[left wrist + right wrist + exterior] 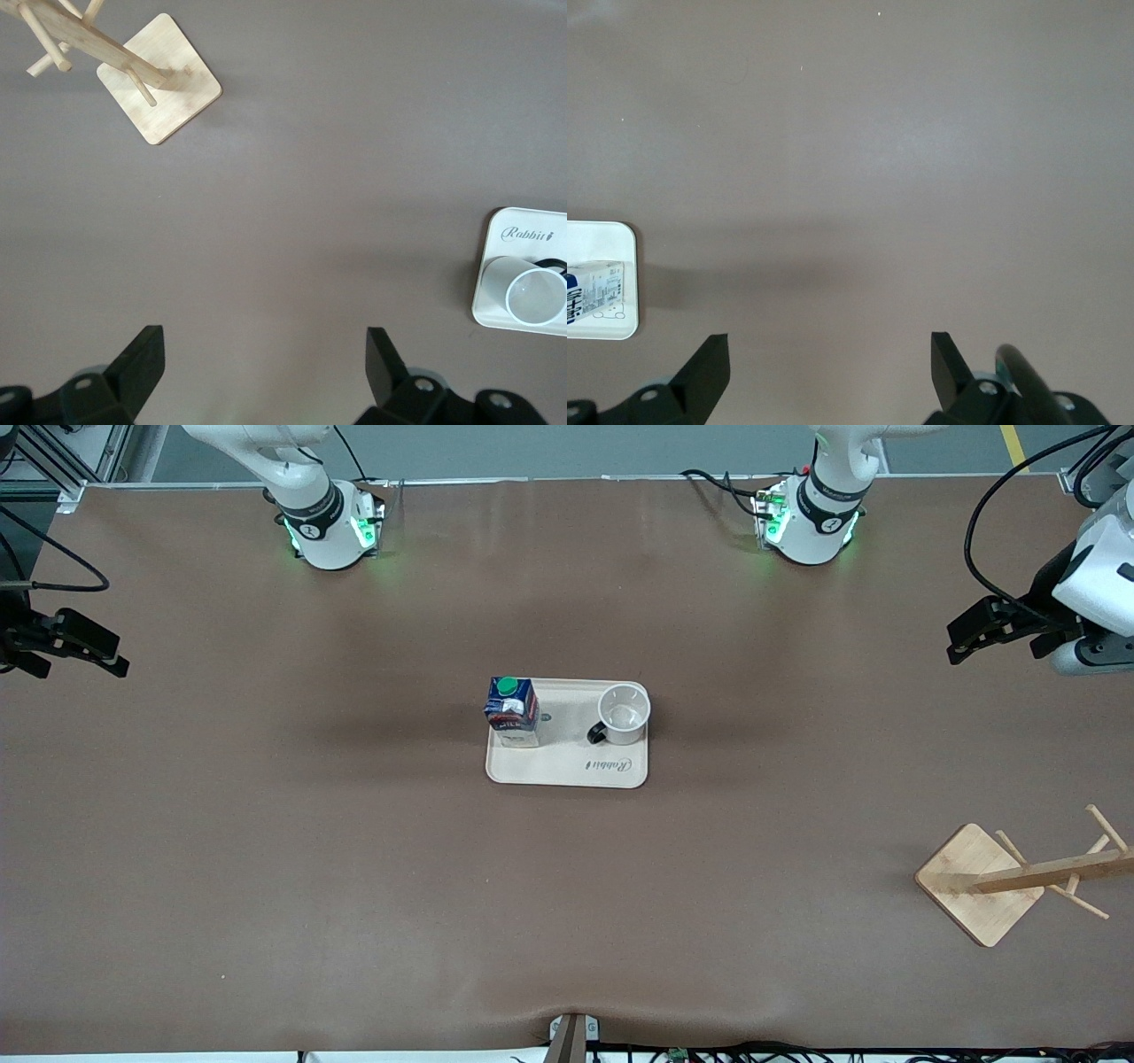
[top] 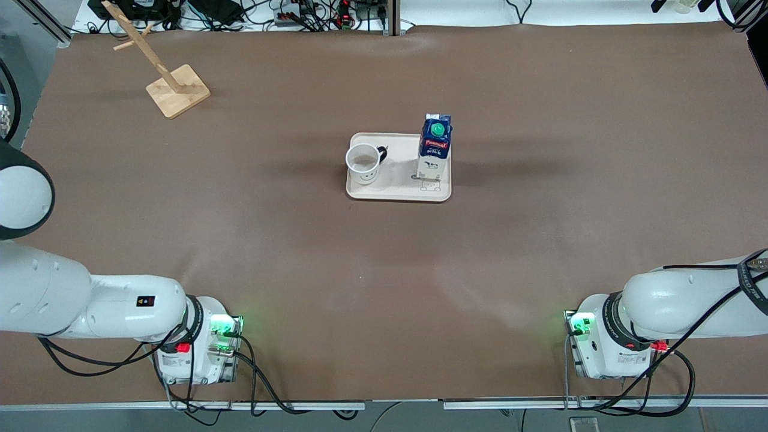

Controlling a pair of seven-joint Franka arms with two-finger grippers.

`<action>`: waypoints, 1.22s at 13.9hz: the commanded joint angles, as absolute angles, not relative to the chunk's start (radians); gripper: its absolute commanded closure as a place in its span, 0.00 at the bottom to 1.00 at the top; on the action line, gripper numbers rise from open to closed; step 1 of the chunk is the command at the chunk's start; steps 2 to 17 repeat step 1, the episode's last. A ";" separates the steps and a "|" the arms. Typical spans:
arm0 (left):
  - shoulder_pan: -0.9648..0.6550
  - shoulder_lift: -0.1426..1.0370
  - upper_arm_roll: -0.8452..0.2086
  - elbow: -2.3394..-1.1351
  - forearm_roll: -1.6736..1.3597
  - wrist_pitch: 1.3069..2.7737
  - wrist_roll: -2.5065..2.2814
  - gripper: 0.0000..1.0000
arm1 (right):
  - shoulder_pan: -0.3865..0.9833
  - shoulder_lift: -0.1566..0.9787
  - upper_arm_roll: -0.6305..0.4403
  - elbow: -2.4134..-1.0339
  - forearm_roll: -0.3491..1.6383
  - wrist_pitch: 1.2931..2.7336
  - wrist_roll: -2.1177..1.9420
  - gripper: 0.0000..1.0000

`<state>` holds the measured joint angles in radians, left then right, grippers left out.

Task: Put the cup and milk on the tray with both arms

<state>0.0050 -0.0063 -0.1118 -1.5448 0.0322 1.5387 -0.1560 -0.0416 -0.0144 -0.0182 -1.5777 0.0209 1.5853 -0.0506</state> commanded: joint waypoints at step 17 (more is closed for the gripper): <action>0.009 -0.003 -0.110 -1.532 0.029 1.529 -0.143 0.00 | -0.064 -0.006 0.000 -1.554 0.011 1.580 -0.049 0.00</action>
